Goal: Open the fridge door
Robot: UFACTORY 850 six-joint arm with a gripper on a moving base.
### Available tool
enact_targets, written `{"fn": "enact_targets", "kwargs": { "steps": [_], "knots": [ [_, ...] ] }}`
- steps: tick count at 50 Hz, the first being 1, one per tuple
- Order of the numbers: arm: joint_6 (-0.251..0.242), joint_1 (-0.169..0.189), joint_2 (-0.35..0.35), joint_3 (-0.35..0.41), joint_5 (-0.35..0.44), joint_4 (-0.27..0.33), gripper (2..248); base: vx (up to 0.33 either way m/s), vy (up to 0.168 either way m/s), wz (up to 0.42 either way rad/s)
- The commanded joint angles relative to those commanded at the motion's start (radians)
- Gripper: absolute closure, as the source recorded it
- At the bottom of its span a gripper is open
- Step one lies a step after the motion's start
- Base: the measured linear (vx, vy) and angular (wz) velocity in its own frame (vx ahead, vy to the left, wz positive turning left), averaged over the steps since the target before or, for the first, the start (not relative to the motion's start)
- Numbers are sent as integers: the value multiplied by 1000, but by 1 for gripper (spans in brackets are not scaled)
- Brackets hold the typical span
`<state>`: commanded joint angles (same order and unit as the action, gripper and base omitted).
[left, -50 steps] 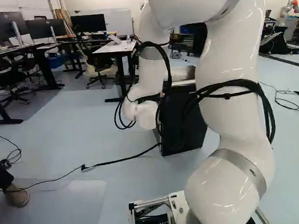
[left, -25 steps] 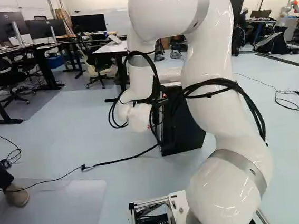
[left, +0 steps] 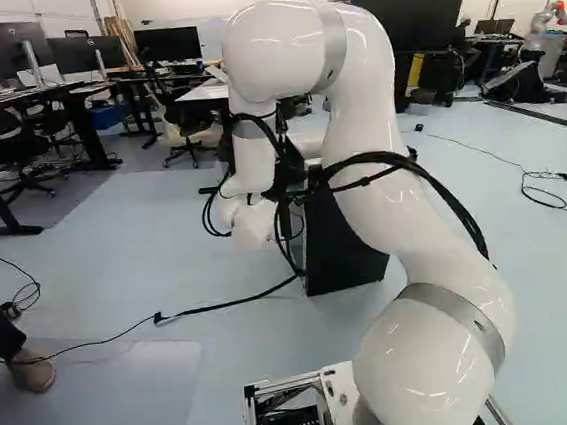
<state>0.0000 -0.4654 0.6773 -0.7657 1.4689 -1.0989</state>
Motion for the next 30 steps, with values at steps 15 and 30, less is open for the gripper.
{"fn": "enact_targets", "kwargs": {
  "steps": [15, 30],
  "knots": [
    [0, 20, 43, -70, 4, -10, 3, 0, 0, 0],
    [0, 42, 52, -85, 4, -10, 3, 0, 0, 0]
  ]
}}
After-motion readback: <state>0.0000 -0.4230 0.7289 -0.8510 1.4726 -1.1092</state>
